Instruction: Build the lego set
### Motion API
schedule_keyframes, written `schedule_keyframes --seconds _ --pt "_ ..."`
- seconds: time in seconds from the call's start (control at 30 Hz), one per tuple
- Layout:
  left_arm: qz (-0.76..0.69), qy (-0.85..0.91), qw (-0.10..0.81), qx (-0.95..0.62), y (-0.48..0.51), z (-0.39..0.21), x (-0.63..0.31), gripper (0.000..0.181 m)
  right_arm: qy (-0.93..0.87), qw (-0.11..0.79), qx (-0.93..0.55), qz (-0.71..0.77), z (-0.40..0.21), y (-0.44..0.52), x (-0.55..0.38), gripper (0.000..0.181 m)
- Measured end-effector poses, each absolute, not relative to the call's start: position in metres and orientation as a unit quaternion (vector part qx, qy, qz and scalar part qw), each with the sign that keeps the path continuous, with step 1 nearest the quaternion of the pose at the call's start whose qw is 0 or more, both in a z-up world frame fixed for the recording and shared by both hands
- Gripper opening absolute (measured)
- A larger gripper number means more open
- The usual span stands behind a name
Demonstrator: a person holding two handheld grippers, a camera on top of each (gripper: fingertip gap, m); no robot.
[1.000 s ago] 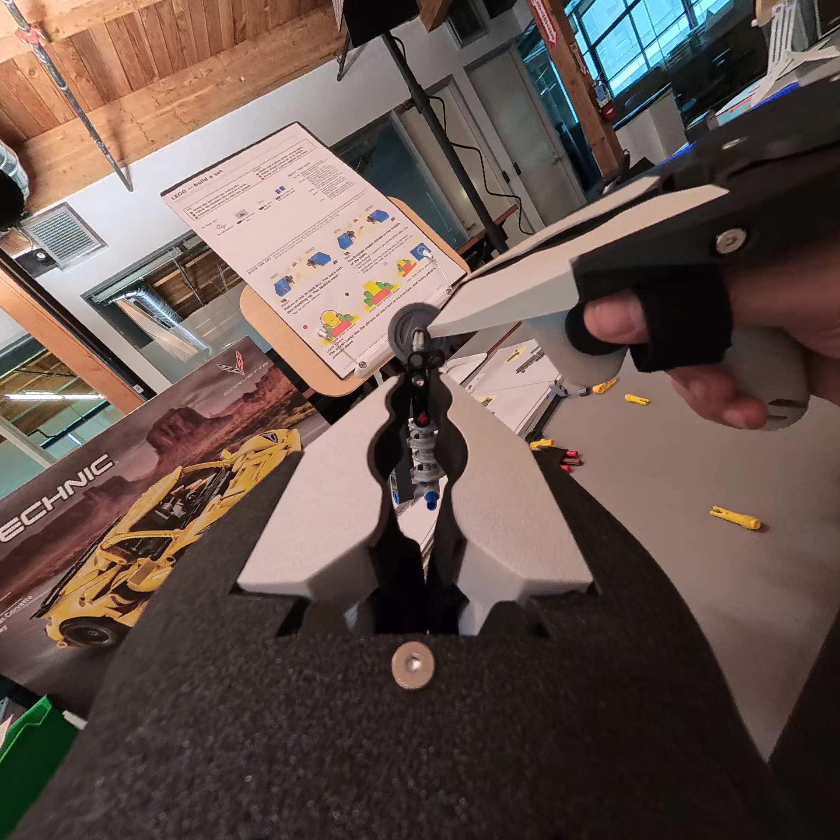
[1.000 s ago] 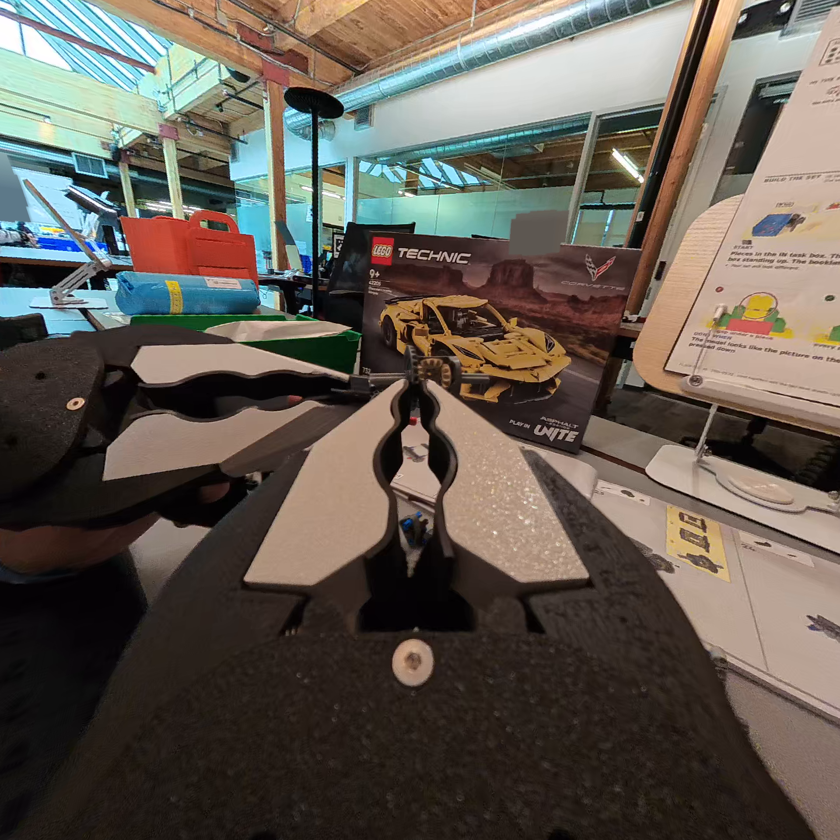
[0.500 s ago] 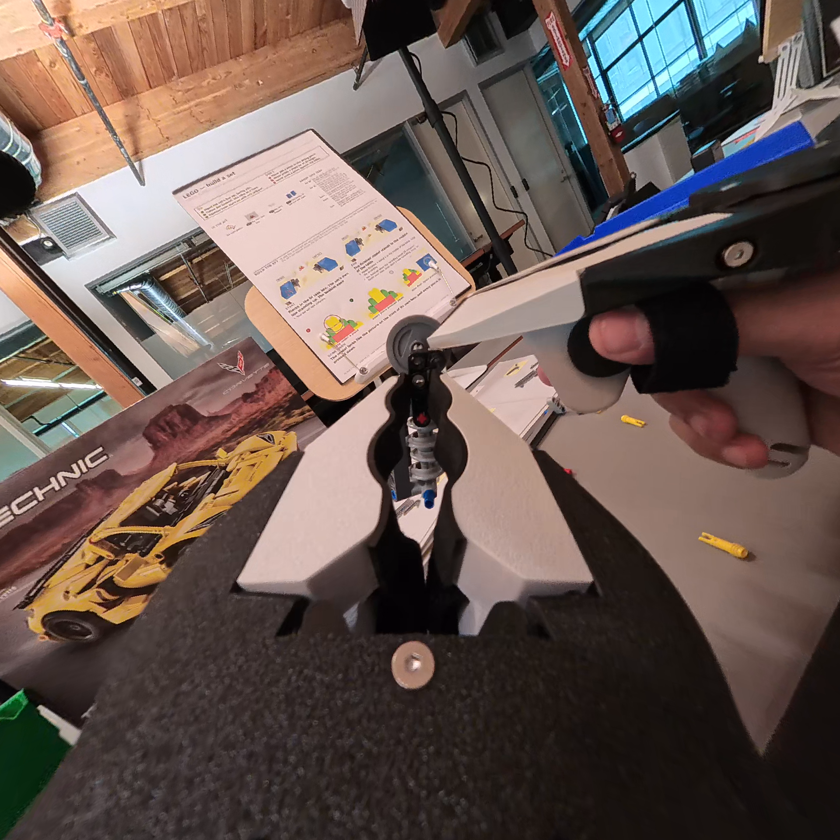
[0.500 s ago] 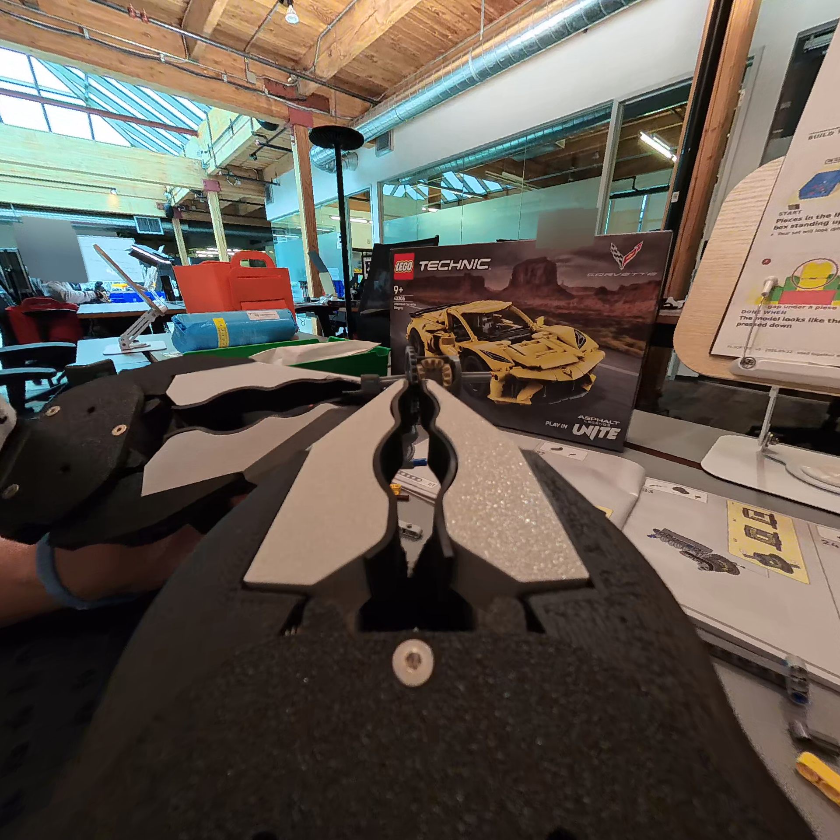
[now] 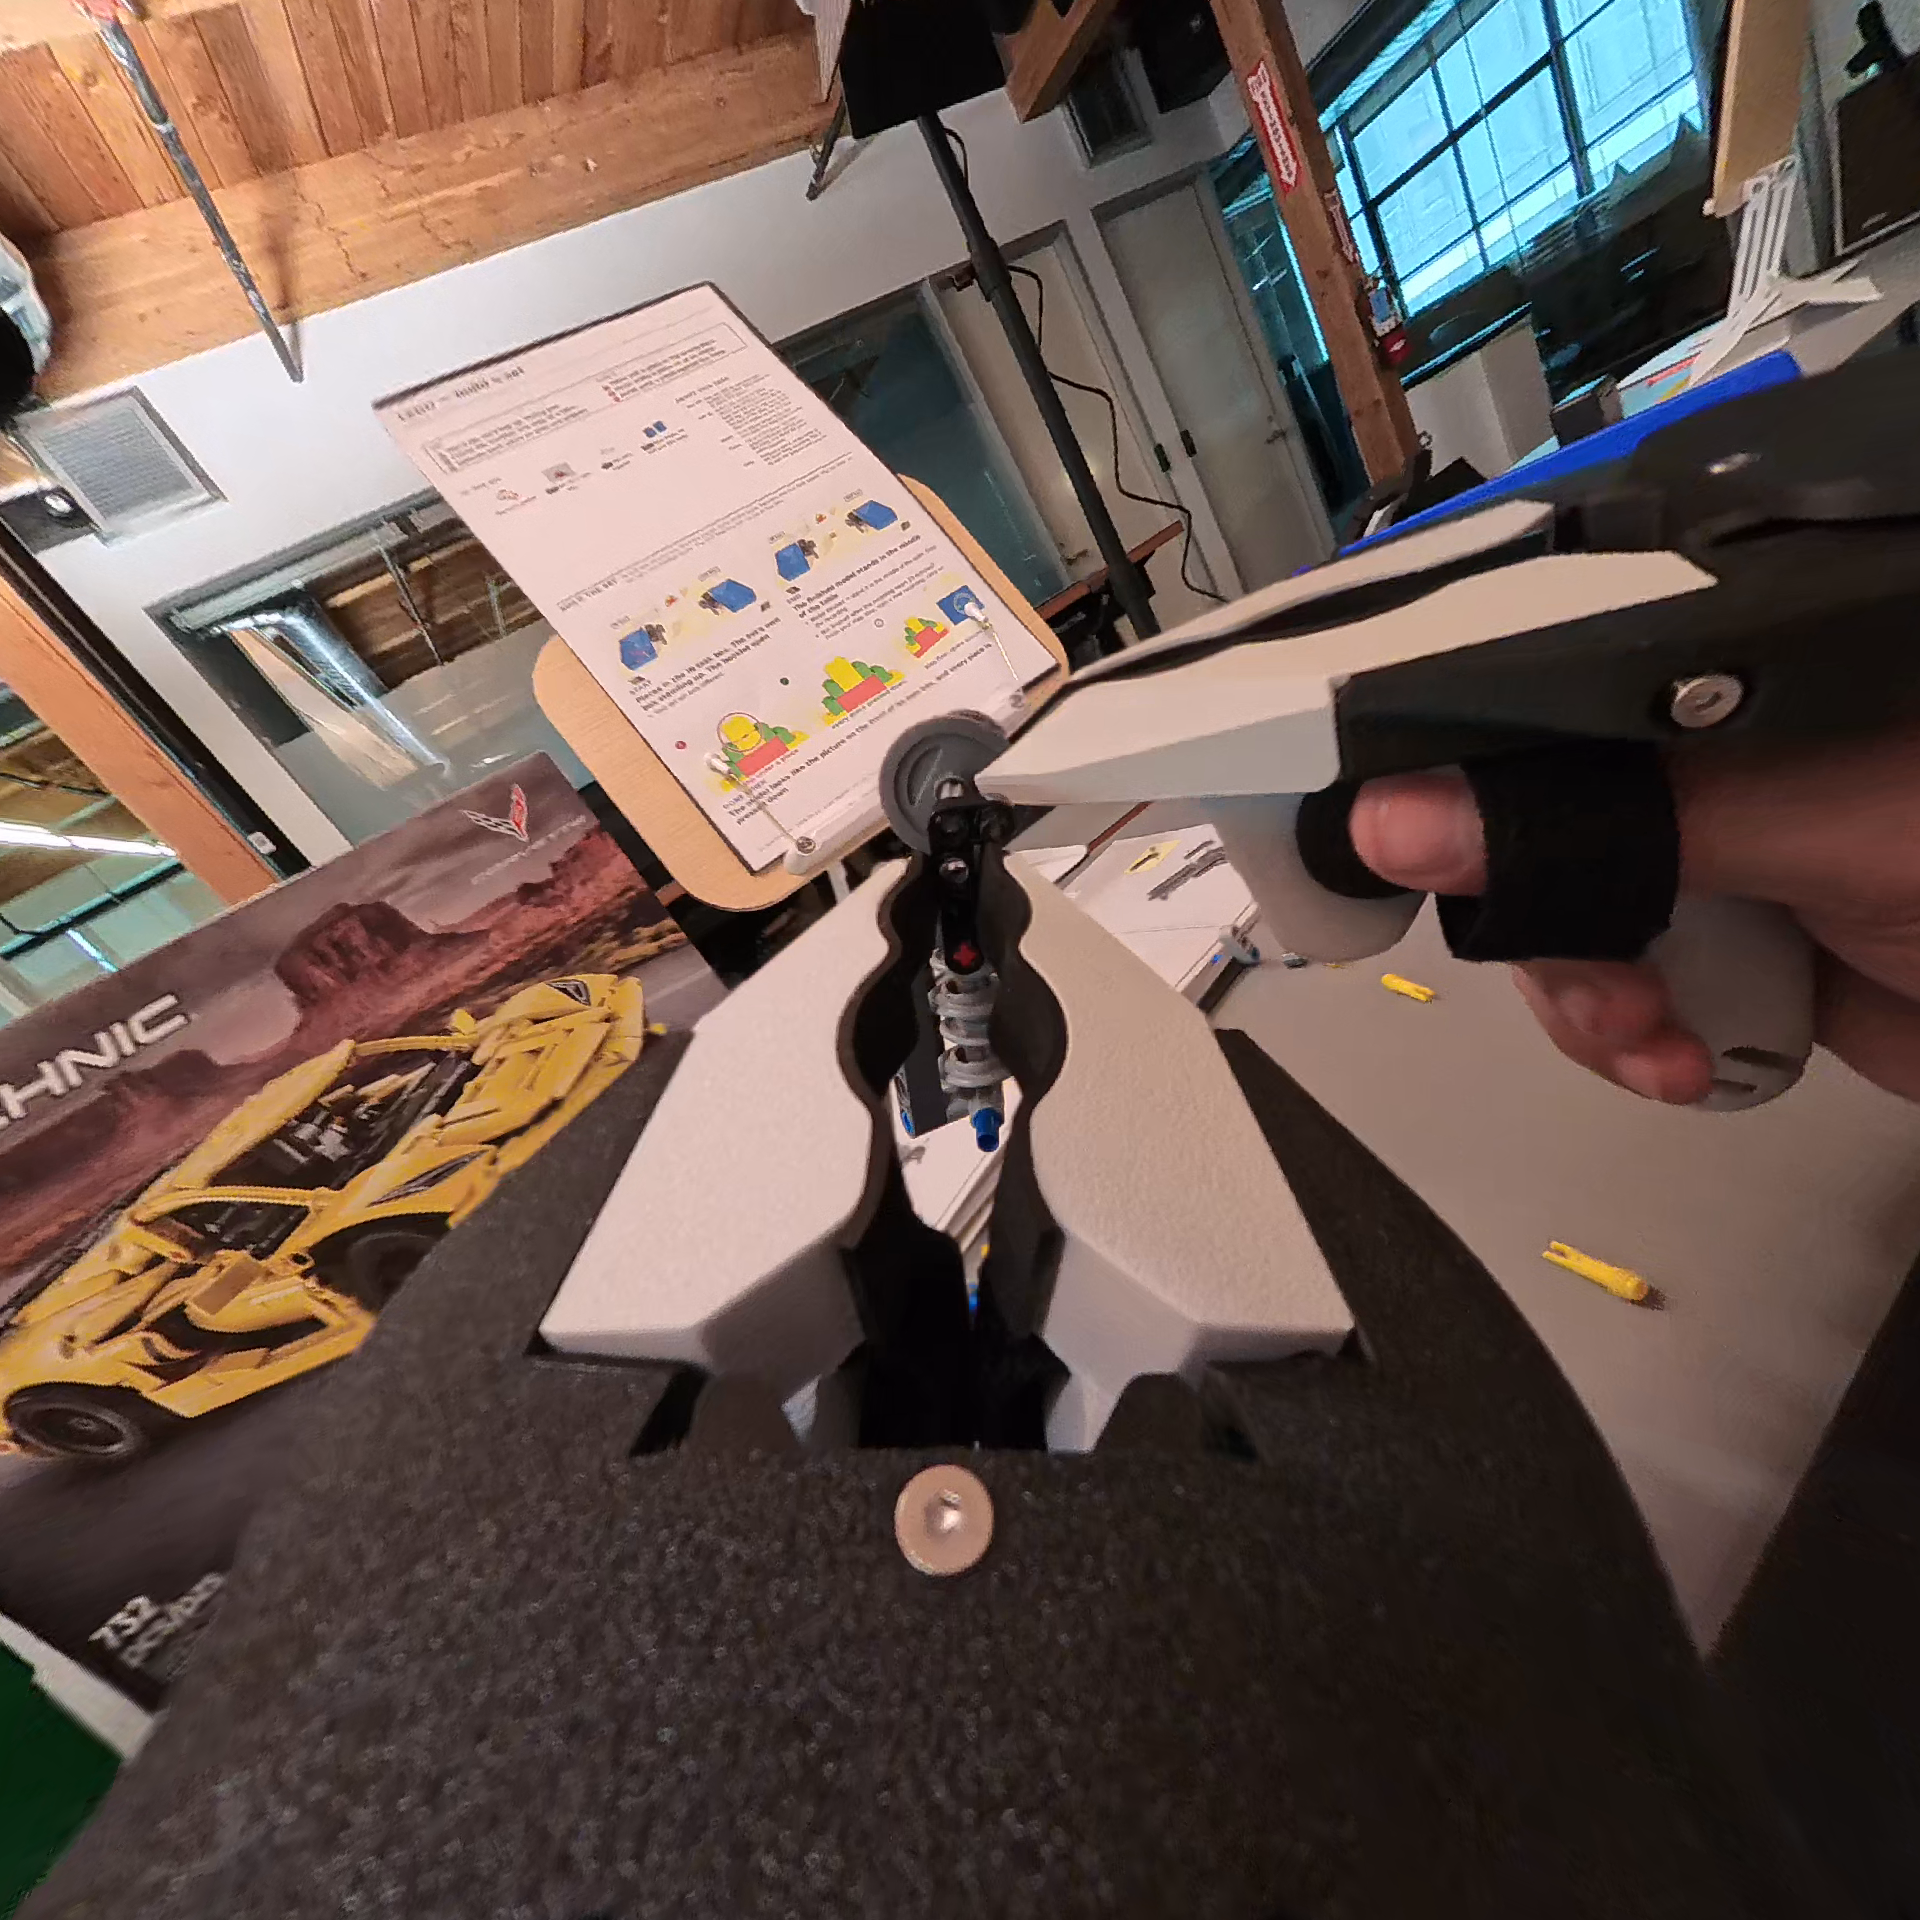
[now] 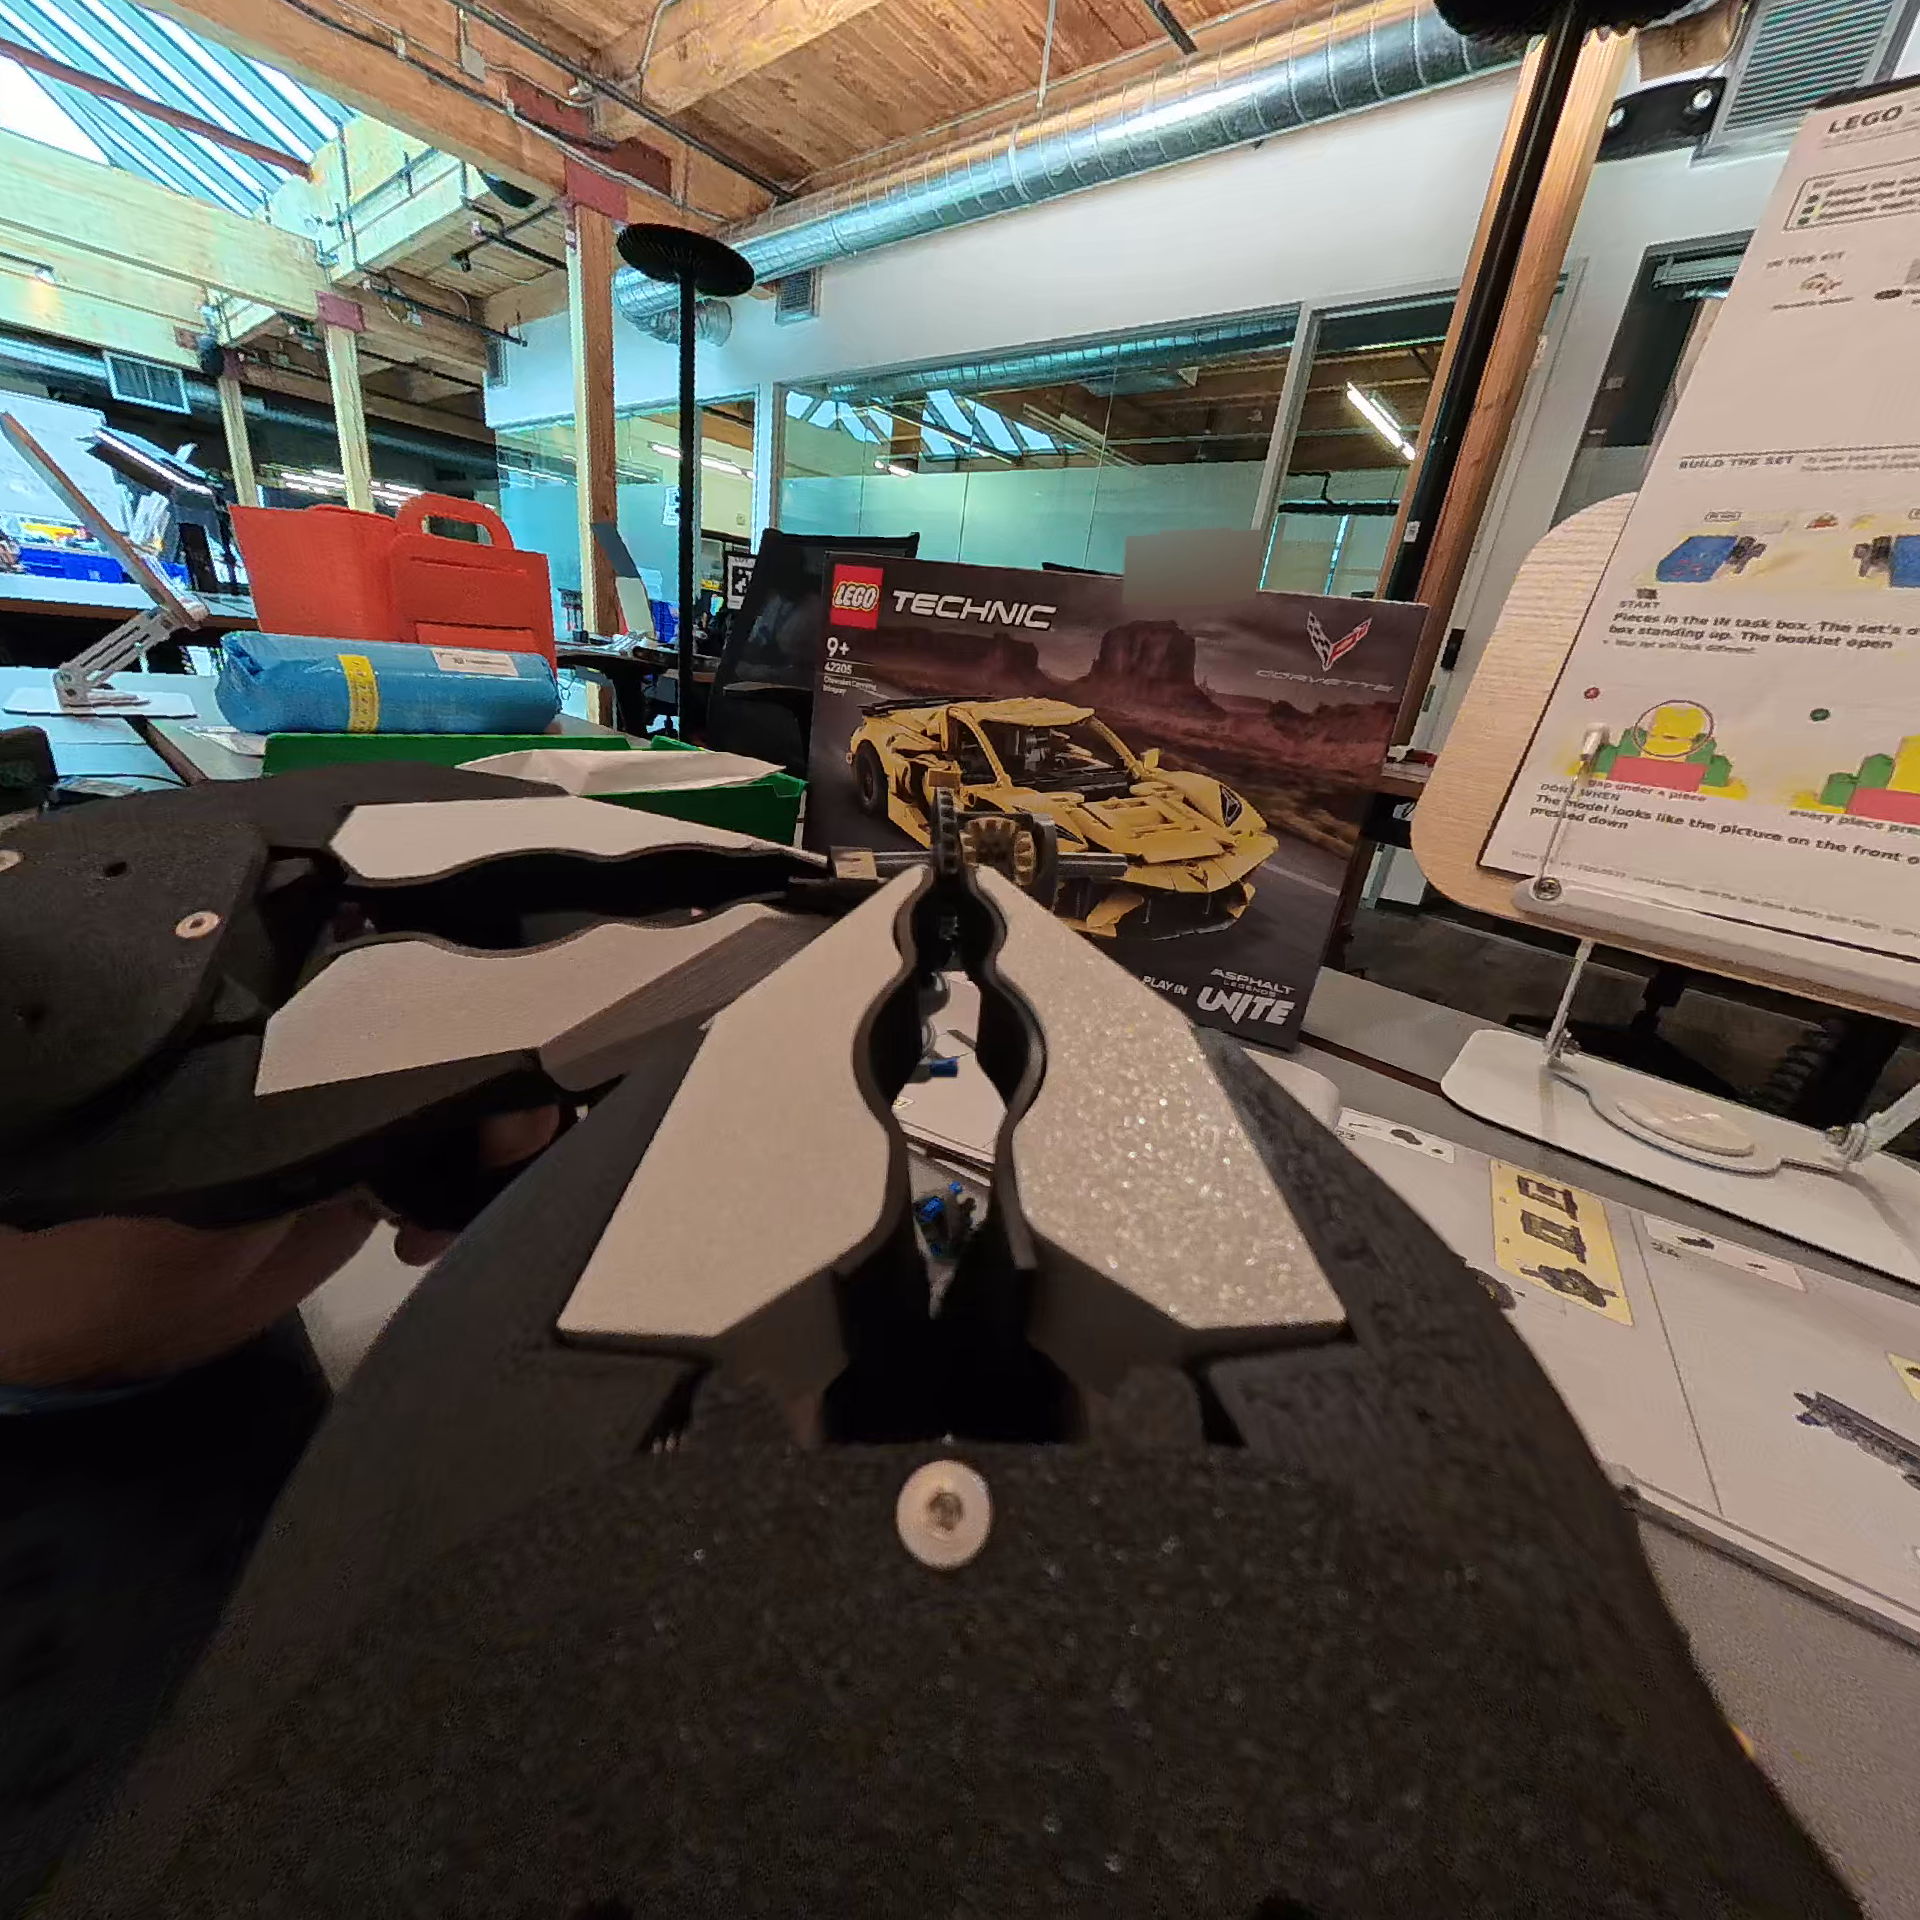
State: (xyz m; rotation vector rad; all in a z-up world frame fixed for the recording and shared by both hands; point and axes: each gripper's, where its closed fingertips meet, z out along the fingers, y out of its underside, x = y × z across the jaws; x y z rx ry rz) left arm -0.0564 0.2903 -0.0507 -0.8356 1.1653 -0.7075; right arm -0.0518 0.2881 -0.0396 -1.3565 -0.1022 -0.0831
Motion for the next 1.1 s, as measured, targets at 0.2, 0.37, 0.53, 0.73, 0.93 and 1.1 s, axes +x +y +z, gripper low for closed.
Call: schedule_keyframes --seconds 0.2,0.37,0.53,0.73,0.93,1.1 --pt "-0.352 0.513 0.686 -0.378 0.287 -0.047 -0.057 0.006 -0.040 0.784 -0.619 -0.032 -0.035 0.286 -0.054 0.002" --pt "-0.377 0.514 0.666 -0.387 0.287 -0.049 -0.056 0.006 -0.038 0.781 -0.624 -0.018 -0.037 0.287 -0.053 0.001" --pt "-0.277 0.569 0.694 -0.343 0.291 -0.064 -0.054 0.006 -0.070 0.745 -0.663 -0.027 -0.053 0.290 -0.049 0.002" --pt "-0.142 0.647 0.691 -0.289 0.297 -0.098 -0.048 0.006 -0.094 0.668 -0.738 0.029 -0.091 0.294 -0.039 0.002" --pt "-0.132 0.673 0.665 -0.294 0.298 -0.114 -0.046 0.006 -0.079 0.635 -0.765 0.071 -0.107 0.296 -0.037 0.002" --pt "-0.061 0.700 0.666 -0.248 0.296 -0.127 -0.048 0.006 -0.110 0.606 -0.786 0.050 -0.123 0.293 -0.038 0.002"
